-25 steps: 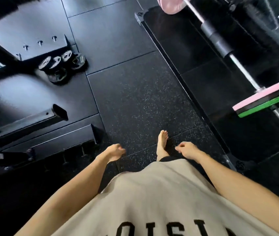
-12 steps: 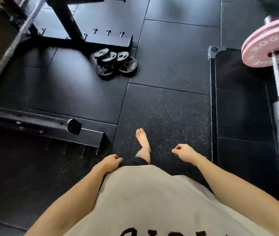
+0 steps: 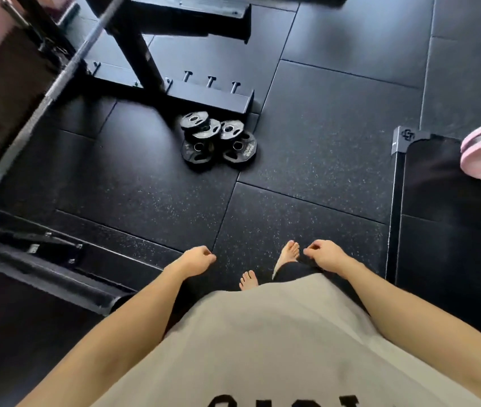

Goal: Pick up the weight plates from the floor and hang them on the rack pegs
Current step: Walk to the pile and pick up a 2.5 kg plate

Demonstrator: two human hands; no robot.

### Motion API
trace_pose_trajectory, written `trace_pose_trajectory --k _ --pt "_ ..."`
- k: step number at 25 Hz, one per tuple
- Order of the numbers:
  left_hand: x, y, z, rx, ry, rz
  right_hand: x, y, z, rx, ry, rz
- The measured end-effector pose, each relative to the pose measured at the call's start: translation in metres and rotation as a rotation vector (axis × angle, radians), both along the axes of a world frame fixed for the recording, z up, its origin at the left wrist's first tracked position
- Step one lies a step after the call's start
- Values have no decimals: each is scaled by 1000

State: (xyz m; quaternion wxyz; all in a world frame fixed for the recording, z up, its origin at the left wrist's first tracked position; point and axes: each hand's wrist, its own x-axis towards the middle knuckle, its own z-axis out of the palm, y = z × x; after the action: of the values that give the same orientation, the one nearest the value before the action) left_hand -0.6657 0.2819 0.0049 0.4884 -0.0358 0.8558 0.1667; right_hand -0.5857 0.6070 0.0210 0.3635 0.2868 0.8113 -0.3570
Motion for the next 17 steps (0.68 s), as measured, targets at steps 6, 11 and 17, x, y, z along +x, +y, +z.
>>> trace_pose_trajectory --k 6,11,17 --pt "-130 44 -3 13 -33 154 -163 41 -21 -51 -16 95" --pt "-216 66 6 -8 -13 341 -307 60 -11 -79 -41 257" --pt "-312 59 1 12 -28 539 -467 44 -8 -82 -69 419"
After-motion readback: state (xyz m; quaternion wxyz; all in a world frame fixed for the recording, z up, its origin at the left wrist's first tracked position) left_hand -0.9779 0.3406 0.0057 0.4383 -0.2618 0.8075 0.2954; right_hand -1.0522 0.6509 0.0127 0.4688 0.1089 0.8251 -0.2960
